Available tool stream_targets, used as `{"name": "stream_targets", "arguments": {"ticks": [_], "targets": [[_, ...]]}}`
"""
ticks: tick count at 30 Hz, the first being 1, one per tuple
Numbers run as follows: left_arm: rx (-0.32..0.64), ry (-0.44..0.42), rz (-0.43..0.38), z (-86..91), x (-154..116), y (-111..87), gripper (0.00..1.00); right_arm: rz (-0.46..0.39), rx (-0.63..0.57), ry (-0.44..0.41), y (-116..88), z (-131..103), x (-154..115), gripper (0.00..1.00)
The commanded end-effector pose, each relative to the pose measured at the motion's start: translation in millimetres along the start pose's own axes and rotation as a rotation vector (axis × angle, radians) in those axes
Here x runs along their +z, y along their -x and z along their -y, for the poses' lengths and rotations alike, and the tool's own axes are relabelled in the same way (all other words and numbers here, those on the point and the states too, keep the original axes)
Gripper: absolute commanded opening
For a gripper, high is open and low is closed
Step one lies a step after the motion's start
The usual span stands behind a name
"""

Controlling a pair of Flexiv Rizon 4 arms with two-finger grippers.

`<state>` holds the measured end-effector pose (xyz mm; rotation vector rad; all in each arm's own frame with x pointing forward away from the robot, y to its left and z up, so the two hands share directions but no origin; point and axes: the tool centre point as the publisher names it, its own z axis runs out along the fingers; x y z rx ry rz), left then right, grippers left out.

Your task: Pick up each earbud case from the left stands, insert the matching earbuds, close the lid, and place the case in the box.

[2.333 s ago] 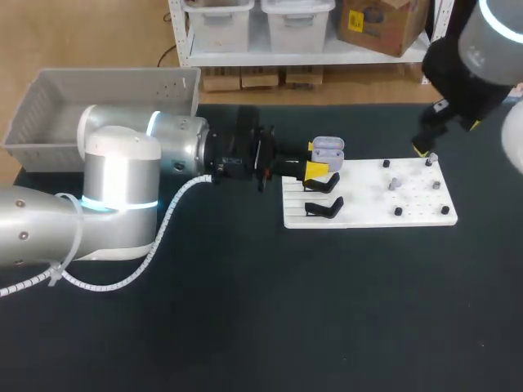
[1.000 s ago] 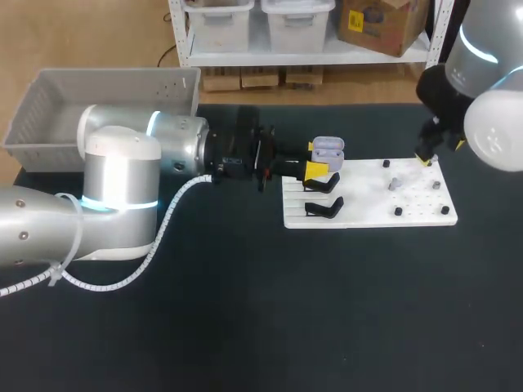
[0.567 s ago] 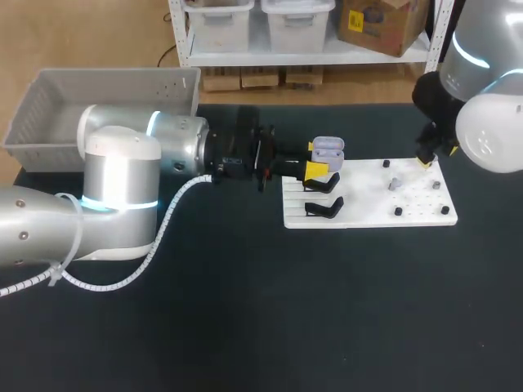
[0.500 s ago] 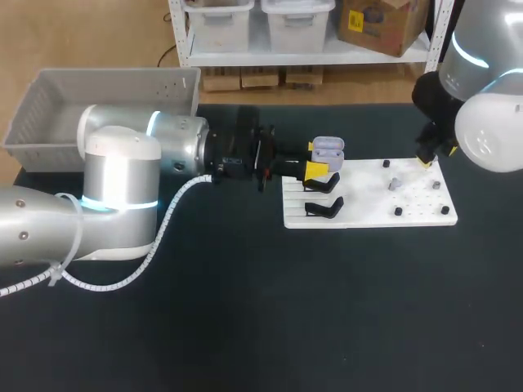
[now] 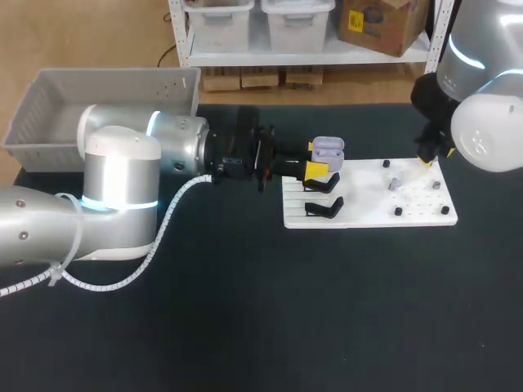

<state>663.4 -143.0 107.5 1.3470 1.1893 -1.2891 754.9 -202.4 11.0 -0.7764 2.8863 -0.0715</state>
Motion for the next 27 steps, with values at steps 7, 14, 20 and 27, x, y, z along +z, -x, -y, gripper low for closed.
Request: {"name": "stream_targets", "arguments": {"ticks": [7, 14, 20, 27], "targets": [[0.001, 0.001, 0.001, 0.3, -0.2, -0.2, 0.0, 0.002, 0.002, 0.0, 0.1, -0.2, 2.2, 0.28], [0.001, 0.001, 0.001, 0.3, -0.2, -0.2, 0.0, 0.003, -0.003, -0.01, 0.1, -1.8, -0.9, 0.0], [0.001, 0.001, 0.001, 0.3, -0.2, -0.2, 0.0, 0.016, -0.002, -0.029, -3.7, -7.0, -14.5, 0.0], [0.001, 0.001, 0.001, 0.3, -0.2, -0.2, 0.0, 0.032, -0.015, -0.097, -13.4, -26.2, -52.9, 0.0]]}}
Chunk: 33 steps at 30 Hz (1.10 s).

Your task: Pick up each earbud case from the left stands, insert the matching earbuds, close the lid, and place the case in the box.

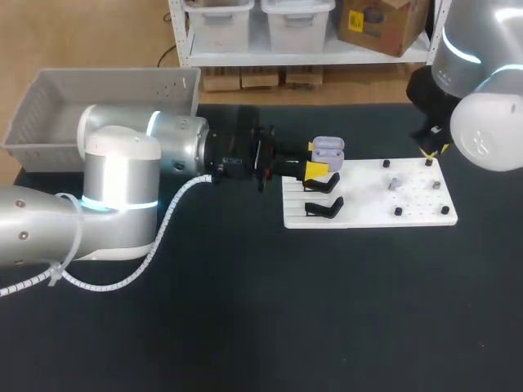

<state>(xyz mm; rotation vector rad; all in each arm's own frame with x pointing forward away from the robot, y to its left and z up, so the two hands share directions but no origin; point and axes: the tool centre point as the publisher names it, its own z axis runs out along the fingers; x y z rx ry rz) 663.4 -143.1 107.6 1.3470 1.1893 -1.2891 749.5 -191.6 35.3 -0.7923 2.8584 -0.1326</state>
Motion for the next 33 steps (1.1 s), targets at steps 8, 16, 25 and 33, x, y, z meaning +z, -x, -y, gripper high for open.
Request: {"name": "stream_targets", "arguments": {"ticks": [8, 16, 25, 33], "targets": [[0.001, 0.001, 0.001, 0.2, -0.2, -0.3, 0.0, 0.035, 0.2, -0.022, -25.2, -67.5, -93.9, 0.0], [0.001, 0.001, 0.001, 0.2, -0.2, -0.3, 0.0, -0.033, 0.392, 0.027, -30.6, -142.6, -127.2, 0.0], [0.001, 0.001, 0.001, 0.2, -0.2, -0.3, 0.0, -0.041, 0.418, 0.009, -33.6, -168.5, -136.1, 0.0], [0.001, 0.001, 0.001, 0.2, -0.2, -0.3, 0.0, -0.041, 0.418, 0.009, -33.6, -168.5, -136.1, 0.0]]}}
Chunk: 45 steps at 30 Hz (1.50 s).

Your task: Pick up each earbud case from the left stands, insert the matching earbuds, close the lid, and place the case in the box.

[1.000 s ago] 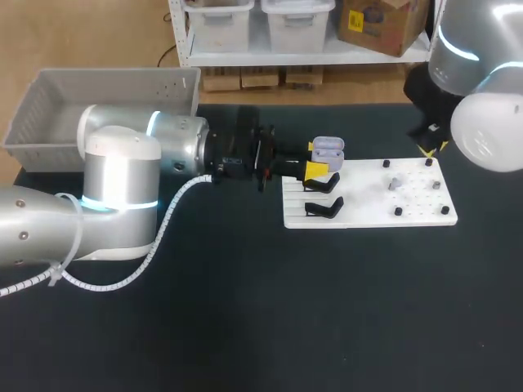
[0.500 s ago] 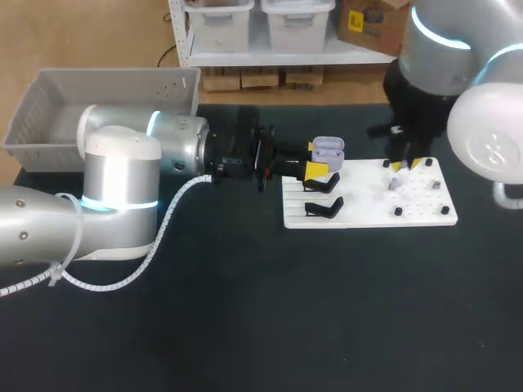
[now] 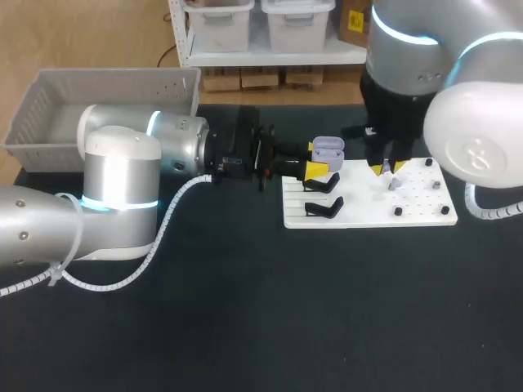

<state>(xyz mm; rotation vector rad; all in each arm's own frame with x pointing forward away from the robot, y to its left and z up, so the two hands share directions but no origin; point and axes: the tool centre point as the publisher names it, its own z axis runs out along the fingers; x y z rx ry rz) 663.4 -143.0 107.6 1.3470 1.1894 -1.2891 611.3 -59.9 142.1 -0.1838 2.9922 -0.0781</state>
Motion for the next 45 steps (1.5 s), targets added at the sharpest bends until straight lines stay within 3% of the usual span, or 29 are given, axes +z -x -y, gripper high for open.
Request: {"name": "stream_targets", "arguments": {"ticks": [1, 9, 16, 21, 28, 44, 45], "targets": [[0.001, 0.001, 0.001, 0.3, -0.2, -0.3, 0.0, 0.002, 0.001, -0.002, -0.5, -0.4, 0.0, 0.0], [0.044, -0.013, -0.02, 4.2, 2.3, -1.5, 0.0, 0.044, 0.224, 0.086, 9.9, -33.0, -14.2, 0.0], [0.071, 0.001, 0.01, 7.4, 4.0, -5.3, 0.0, 0.038, 0.357, 0.097, 11.3, -50.9, -23.2, 0.0], [0.077, 0.025, 0.03, 7.5, 3.3, -5.5, 0.0, 0.008, 0.4, 0.079, 10.1, -57.0, -25.4, 0.0], [0.079, 0.026, 0.036, 8.2, 6.2, -4.3, 0.0, 0.029, 0.481, 0.058, 14.8, -63.3, -22.9, 0.0], [0.079, 0.026, 0.036, 8.2, 6.2, -4.3, 0.0, 0.029, 0.481, 0.058, 14.8, -63.3, -22.9, 0.0], [0.079, 0.026, 0.036, 8.2, 6.2, -4.3, 0.0, 0.019, 0.522, 0.034, 16.8, -62.7, -23.3, 0.0]]}}
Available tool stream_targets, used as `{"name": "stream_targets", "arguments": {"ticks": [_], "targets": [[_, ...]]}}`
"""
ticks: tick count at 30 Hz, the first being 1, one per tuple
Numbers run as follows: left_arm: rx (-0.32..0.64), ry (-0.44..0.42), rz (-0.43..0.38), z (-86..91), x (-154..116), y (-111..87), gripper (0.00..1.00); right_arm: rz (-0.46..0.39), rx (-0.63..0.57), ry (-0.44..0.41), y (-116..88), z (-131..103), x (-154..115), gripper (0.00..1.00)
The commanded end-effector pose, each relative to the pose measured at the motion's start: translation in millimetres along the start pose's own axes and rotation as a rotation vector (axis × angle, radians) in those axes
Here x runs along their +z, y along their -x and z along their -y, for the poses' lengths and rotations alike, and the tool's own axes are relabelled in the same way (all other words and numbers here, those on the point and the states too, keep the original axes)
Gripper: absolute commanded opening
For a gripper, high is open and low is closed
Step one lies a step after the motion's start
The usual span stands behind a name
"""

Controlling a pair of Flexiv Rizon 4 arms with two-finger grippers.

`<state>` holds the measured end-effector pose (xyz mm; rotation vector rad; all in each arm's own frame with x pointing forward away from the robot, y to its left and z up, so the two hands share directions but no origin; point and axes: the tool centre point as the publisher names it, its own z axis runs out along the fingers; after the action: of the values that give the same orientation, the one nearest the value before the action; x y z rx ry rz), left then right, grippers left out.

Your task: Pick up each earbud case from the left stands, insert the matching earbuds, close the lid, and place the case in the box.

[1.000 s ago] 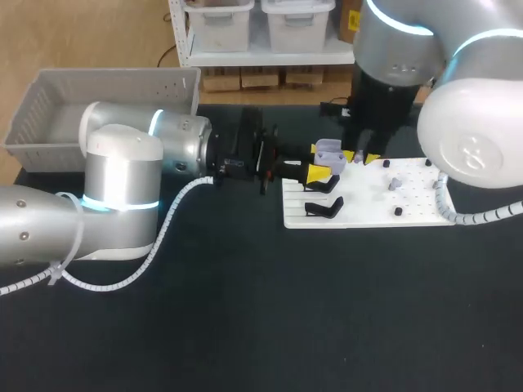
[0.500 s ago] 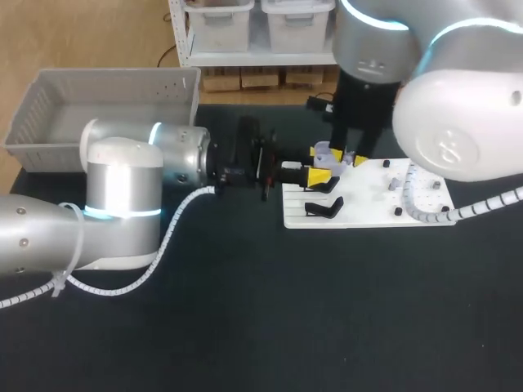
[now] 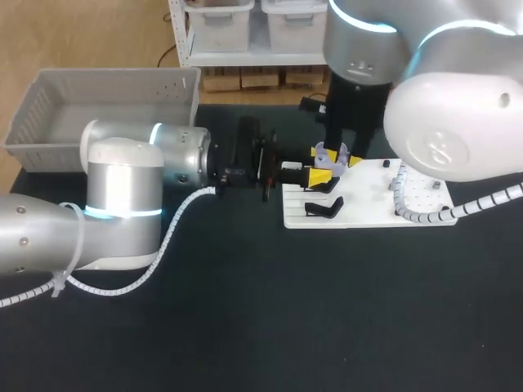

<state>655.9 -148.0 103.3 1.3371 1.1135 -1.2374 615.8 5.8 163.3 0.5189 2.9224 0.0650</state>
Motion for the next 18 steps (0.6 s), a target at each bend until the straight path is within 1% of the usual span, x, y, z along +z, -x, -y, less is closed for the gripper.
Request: {"name": "stream_targets", "arguments": {"ticks": [1, 3, 4, 6, 7, 10, 11, 18], "targets": [[0.002, 0.005, 0.001, 1.5, 0.1, -0.2, 0.0, 0.025, 0.056, -0.076, 2.8, -0.6, 0.7, 0.0], [0.002, 0.005, 0.001, 1.5, 0.1, -0.2, 0.0, 0.028, 0.122, -0.062, 4.6, -3.8, -0.8, 0.0], [0.002, 0.005, 0.001, 1.5, 0.1, -0.2, 0.0, 0.047, 0.137, -0.087, 5.4, -4.8, -1.3, 0.0], [0.002, 0.005, 0.001, 1.5, 0.1, -0.2, 0.0, 0.05, 0.174, -0.076, 6.4, -7.4, -1.4, 0.0], [0.002, 0.005, 0.001, 1.5, 0.1, -0.2, 0.0, 0.059, 0.18, -0.082, 6.5, -8.9, -1.5, 0.0], [0.002, 0.005, 0.001, 1.5, 0.1, -0.2, 0.0, 0.053, 0.215, -0.083, 7.7, -11.9, 0.2, 0.0], [0.002, 0.005, 0.001, 1.5, 0.1, -0.2, 0.0, 0.058, 0.22, -0.096, 8.3, -12.5, 0.3, 0.0], [0.002, 0.005, 0.001, 1.5, 0.1, -0.2, 0.0, 0.029, 0.263, -0.127, 12.1, -13.1, 5.2, 0.0]]}}
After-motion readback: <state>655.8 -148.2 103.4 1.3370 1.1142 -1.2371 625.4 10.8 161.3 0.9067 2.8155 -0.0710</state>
